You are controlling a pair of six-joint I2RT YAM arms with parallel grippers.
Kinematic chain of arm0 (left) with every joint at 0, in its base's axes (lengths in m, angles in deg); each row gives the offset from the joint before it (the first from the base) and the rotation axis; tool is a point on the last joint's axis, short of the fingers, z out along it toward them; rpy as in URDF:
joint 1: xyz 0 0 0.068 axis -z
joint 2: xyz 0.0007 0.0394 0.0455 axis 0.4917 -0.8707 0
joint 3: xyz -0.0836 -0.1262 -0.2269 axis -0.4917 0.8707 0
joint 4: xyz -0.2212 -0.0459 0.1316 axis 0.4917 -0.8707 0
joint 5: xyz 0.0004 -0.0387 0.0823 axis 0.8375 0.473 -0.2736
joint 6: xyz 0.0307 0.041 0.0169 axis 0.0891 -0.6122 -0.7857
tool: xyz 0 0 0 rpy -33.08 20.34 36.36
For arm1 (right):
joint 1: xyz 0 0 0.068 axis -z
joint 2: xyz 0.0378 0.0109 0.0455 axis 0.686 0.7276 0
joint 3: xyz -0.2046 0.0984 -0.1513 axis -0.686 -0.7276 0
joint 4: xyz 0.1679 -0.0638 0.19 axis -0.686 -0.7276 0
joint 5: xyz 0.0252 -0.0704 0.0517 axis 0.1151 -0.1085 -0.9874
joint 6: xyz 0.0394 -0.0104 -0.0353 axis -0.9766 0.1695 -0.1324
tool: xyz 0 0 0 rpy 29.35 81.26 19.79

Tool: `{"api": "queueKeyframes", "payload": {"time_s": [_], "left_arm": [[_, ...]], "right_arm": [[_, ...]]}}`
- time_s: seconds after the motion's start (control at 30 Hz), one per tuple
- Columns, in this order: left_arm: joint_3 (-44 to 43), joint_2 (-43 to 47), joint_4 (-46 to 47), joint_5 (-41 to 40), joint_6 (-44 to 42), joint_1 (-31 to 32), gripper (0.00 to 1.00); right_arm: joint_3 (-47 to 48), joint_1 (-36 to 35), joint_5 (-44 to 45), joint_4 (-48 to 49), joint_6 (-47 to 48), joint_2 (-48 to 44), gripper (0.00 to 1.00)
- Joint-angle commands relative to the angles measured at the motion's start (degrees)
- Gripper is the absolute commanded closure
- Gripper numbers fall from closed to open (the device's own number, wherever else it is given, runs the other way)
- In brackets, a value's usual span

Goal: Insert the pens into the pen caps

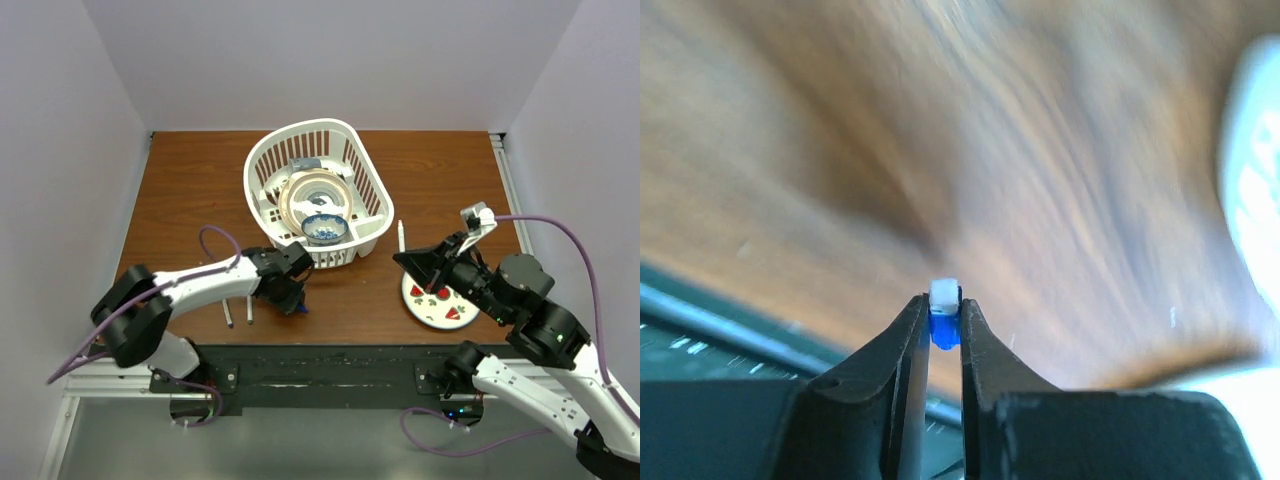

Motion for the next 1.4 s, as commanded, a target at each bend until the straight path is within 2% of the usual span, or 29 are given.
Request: {"api": "queueKeyframes", "payload": {"time_s": [0.0,0.13,0.17,0.23,0.3,0.33,0.37,0.4,0.43,0.47,0.5,0.57,0.67,0.8,0.97,1.37], "left_arm": [[0.1,10.9,-7.5,-10.4,-2.4,3.5,1.00],[0.6,20.2,-4.8,-19.5,-12.4,3.5,1.00],[0.9,21.7,-2.9,-22.2,-17.8,3.5,1.00],[2.0,26.3,5.3,-23.8,-23.6,3.5,1.00],[4.3,29.5,19.0,-24.3,-36.1,3.4,1.00],[5.4,32.9,24.4,-23.8,-40.8,3.4,1.00],[6.6,34.5,29.9,-21.4,-48.9,3.4,1.00],[8.7,36.2,40.3,-20.2,-52.5,3.4,1.00],[9.4,38.9,45.8,-19.0,-55.7,3.3,1.00],[9.8,40.0,49.5,-17.5,-61.1,3.3,1.00],[9.2,40.7,53.7,-17.3,-63.1,3.3,1.00],[7.8,41.8,55.3,-16.8,-67.2,3.2,1.00],[6.5,41.7,61.3,-12.7,-70.8,3.1,1.00],[8.2,41.5,68.3,-8.6,-70.9,3.1,1.00],[8.5,40.7,71.7,-5.7,-70.8,3.1,1.00],[10.3,39.0,73.6,-0.3,-67.1,3.1,1.00]], "right_arm": [[-0.2,-0.3,-5.0,2.9,-1.3,2.1,1.00],[0.1,-0.2,-16.7,6.5,-0.2,6.6,1.00],[0.4,-0.2,-18.7,7.0,0.2,8.1,1.00],[0.6,-0.2,-24.5,8.5,0.4,12.1,1.00],[-0.2,-0.2,-26.9,11.6,-0.3,14.7,1.00],[-0.8,-0.2,-28.1,12.9,-0.7,15.3,1.00],[-1.2,-0.3,-28.6,15.4,-1.1,15.7,1.00],[-2.1,-0.2,-29.0,16.6,-1.7,16.3,1.00],[-2.4,-0.1,-29.1,17.4,-1.9,16.6,1.00],[-2.8,-0.2,-29.0,19.3,-2.0,16.6,1.00],[-3.8,-0.2,-29.0,20.3,-2.2,16.6,1.00],[-5.3,-0.3,-29.3,24.0,-2.2,16.4,1.00],[-8.4,-0.2,-29.9,29.6,-3.3,16.6,1.00],[-10.8,-0.2,-31.2,36.8,-5.7,16.9,1.00],[-10.4,-0.3,-30.0,36.4,-5.2,18.1,1.00],[-9.3,-0.3,-28.7,34.7,-4.2,16.7,1.00]]}}
